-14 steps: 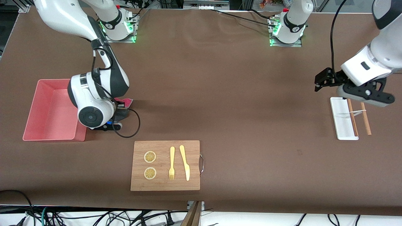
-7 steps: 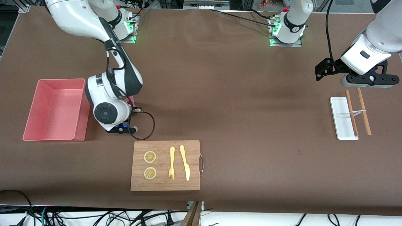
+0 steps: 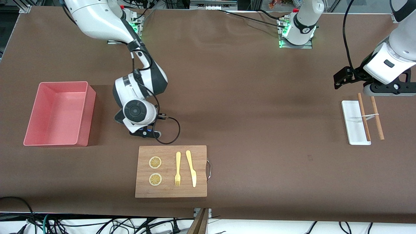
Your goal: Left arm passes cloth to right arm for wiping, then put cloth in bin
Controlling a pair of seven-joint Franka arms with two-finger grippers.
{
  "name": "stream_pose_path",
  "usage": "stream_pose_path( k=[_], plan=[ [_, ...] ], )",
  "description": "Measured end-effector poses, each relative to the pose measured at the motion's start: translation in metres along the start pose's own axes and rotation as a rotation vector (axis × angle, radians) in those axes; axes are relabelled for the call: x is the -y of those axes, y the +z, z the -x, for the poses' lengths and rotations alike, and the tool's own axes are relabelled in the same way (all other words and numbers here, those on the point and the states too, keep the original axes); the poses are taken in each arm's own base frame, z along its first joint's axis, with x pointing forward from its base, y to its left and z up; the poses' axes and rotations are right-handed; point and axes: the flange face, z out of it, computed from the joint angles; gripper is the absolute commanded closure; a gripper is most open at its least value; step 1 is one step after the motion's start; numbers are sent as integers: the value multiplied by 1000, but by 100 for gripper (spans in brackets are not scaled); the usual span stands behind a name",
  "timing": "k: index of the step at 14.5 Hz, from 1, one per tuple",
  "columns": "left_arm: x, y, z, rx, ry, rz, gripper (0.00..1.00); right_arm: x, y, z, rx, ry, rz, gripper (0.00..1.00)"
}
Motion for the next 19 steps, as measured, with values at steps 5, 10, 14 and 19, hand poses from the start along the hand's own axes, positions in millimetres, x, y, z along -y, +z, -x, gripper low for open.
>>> stream_pose_path(
  k=[5,10,14,19],
  plan=[
    [-8,2,-2,-10,9,2,0,70,-16,29,-39,63,-85,100],
    [-5,4,-6,-21,0,4,0,122,-36,58,-89,133,-225,100],
    [-5,4,-6,-21,0,4,0,146,-70,72,-50,207,-351,100],
    [-5,4,-6,-21,0,4,0,151,-103,80,-13,252,-421,100]
  ],
)
